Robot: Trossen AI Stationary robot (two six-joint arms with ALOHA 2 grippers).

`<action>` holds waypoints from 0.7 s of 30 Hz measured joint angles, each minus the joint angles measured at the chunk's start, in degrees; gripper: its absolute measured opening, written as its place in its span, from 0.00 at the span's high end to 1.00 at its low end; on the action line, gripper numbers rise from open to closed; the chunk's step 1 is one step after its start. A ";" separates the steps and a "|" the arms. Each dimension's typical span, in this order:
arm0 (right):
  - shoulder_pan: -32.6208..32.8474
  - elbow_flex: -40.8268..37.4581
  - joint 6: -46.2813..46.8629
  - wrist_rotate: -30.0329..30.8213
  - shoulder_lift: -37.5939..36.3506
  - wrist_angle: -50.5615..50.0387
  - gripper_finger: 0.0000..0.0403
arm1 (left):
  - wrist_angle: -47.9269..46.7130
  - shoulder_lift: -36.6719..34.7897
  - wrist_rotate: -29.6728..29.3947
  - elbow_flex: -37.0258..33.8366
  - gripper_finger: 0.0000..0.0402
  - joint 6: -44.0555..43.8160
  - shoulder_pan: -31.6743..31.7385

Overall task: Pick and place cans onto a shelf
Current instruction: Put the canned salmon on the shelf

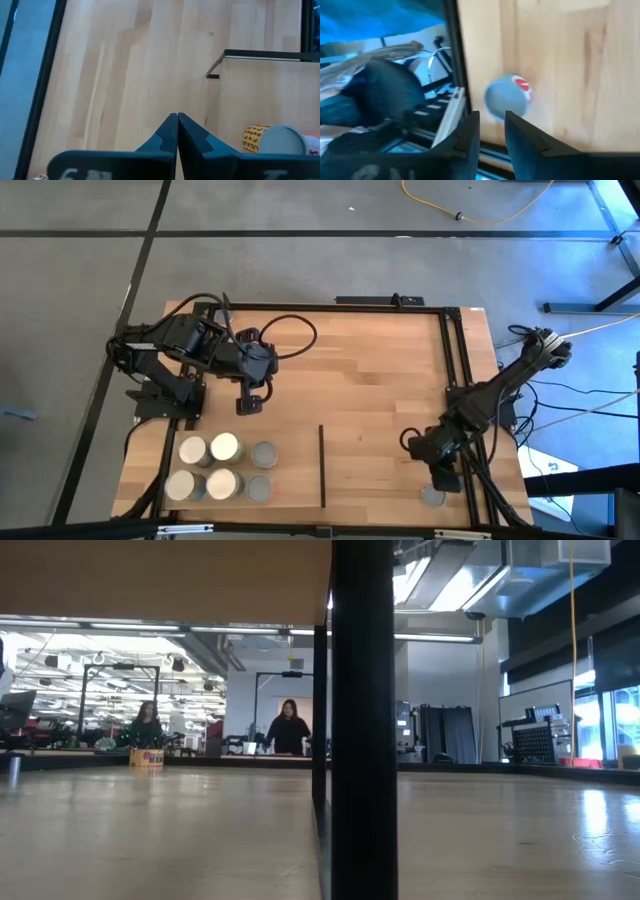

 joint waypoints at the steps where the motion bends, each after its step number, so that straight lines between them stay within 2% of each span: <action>1: 0.32 -0.78 0.05 0.78 -0.01 0.31 0.77 | 0.00 0.00 0.06 0.00 1.00 0.07 0.00; 7: 3.36 -6.18 0.12 1.84 0.04 2.24 0.77 | 0.00 0.00 0.07 0.00 1.00 0.07 0.00; 16: 5.94 -14.46 5.60 2.67 0.06 14.92 0.77 | 0.00 0.00 -0.01 0.00 1.00 -1.39 0.00; 21: 6.90 -16.30 7.42 3.39 0.08 15.35 0.77 | 0.00 0.00 -0.06 0.00 1.00 -1.57 0.00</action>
